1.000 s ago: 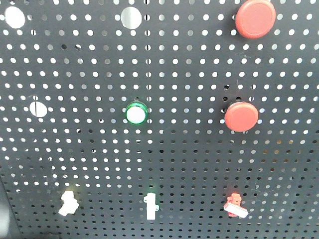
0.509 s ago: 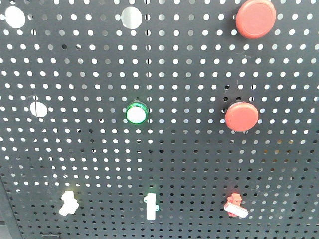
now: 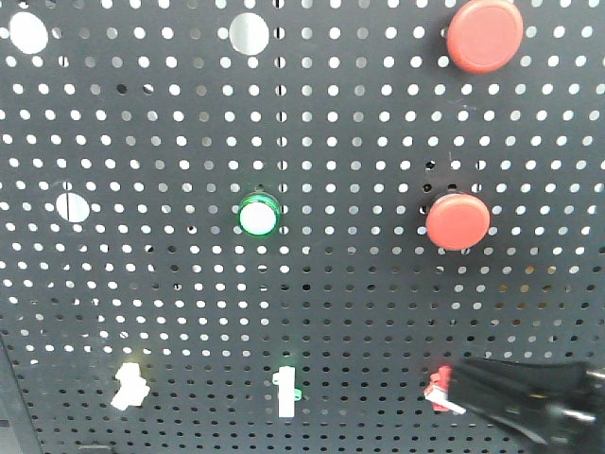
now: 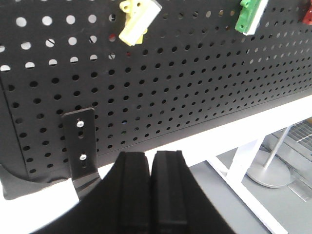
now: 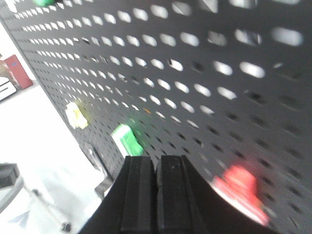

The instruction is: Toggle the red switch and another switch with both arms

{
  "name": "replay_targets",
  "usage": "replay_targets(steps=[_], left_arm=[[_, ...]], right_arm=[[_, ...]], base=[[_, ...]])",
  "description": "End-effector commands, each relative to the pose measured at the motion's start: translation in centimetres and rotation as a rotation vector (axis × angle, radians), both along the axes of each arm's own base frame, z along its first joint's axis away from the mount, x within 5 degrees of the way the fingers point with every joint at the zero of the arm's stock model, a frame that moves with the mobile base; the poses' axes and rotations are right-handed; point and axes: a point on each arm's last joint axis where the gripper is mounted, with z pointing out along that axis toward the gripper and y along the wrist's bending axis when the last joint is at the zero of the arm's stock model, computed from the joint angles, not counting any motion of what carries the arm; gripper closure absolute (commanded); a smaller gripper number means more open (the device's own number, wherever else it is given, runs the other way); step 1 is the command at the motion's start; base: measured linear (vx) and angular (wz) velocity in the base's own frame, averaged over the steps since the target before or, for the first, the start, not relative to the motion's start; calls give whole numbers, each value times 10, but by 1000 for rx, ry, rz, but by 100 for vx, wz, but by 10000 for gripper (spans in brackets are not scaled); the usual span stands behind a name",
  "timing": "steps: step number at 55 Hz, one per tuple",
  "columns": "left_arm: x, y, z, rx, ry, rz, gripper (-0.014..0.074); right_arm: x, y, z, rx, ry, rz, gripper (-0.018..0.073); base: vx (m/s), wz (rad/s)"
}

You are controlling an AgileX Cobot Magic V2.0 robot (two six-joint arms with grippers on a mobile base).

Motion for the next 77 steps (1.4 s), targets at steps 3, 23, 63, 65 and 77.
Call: replay_targets(steps=[3,23,63,65,77], left_arm=[[3,1,11,-31,-42,31,594],[3,1,11,-28,-43,30,594],[4,3,12,-33,-59,49,594],[4,3,12,-33,-59,49,594],[4,3,13,-28,-63,51,594]], right_arm=[[12,7,7,32,-20,-84,566],[25,8,0,18,3,-169,566],[16,10,-64,-48,251,-119,566],[15,11,-64,-48,255,-111,566],[7,13,-60,-49,247,-40,566]], base=[[0,0],[0,0],[0,0],[0,0],[0,0]])
